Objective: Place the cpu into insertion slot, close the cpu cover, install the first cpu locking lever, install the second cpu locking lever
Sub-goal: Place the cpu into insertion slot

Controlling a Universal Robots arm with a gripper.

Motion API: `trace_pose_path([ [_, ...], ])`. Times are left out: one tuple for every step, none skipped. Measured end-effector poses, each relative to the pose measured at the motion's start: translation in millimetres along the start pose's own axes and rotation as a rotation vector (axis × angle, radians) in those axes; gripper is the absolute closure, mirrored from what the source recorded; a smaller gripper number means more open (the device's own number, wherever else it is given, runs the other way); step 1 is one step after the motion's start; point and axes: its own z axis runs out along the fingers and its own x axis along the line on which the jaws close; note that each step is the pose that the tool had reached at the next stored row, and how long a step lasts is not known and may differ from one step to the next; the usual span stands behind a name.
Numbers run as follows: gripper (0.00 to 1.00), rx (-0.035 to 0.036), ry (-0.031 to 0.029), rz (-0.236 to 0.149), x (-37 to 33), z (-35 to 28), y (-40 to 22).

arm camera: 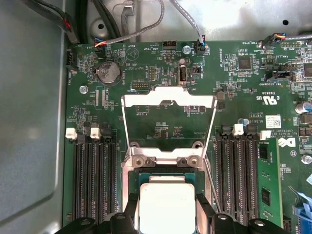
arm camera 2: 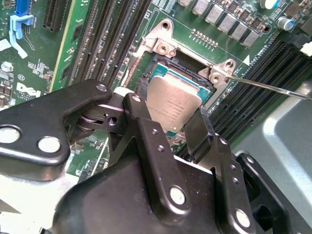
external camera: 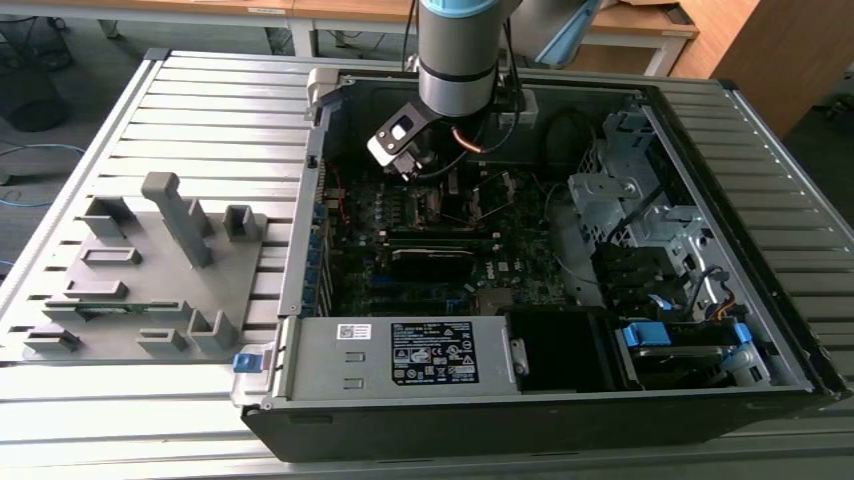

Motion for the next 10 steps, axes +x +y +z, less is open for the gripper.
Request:
trace_pose_path([
  [0.46,-0.0007,0.0001,0.0,0.0,0.2,-0.1],
  [0.46,-0.0016,0.0004,0.0,0.0,0.7,-0.2],
  [0.46,-0.0026,0.0003,0.0,0.0,1.1,-0.2],
  [0.46,-0.0029,0.0002,0.0,-0.1,1.3,-0.3],
  [0.46,-0.0029,0.0001,0.0,-0.1,1.3,-0.3],
  [0.46,-0.0029,0.0001,0.0,-0.1,1.3,-0.3],
  [0.46,-0.003,0.0,0.0,-0.1,1.3,-0.3],
  [0.46,-0.0033,0.0003,0.0,0.0,1.6,-0.5],
  [0.46,-0.0038,0.0005,0.0,0.0,2.1,-0.8],
  [0.46,-0.0039,0.0004,0.0,-0.1,2.5,-0.9],
])
